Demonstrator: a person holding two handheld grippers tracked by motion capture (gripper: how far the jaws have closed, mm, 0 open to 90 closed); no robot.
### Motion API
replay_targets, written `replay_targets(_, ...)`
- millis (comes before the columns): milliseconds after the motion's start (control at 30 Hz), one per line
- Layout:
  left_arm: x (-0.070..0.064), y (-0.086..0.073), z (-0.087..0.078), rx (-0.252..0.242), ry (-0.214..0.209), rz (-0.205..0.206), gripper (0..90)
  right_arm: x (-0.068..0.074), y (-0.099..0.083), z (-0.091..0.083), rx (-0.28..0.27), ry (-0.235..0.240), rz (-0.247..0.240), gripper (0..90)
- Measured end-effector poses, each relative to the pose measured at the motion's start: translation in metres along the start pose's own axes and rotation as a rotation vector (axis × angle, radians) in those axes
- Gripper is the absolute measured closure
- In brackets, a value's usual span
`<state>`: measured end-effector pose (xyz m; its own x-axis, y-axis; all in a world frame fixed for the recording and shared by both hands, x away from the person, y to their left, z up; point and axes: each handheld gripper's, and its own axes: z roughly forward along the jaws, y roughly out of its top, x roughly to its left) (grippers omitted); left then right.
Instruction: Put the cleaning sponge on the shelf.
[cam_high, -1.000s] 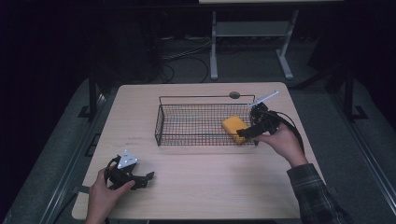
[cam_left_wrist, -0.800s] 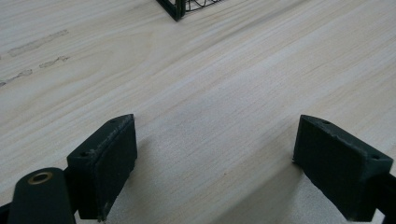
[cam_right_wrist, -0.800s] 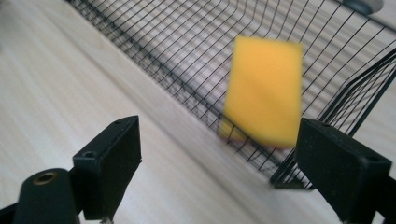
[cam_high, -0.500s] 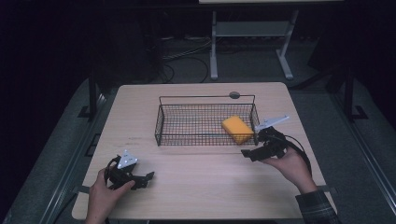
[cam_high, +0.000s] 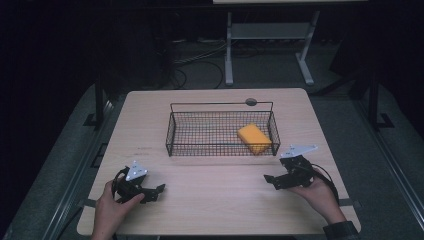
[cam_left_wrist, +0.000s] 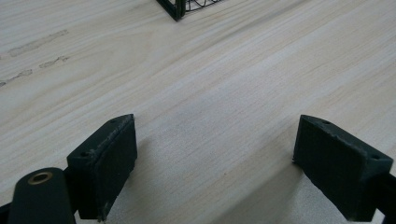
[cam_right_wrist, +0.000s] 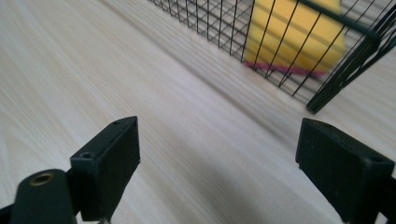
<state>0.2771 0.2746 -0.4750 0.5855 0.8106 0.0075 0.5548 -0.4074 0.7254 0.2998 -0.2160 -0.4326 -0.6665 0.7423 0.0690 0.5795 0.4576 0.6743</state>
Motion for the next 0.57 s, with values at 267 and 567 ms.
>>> replay_targets(267, 0.000, 0.000, 0.000, -0.002, 0.000, 0.000, 12.6, -0.001, -0.024, 0.011, 0.006, -0.013, 0.002, 12.2)
replay_targets(567, 0.000, 0.000, 0.000, -0.003, 0.001, -0.001, 12.6, 0.003, -0.037, 0.021, 0.042, -0.023, -0.017, 10.6)
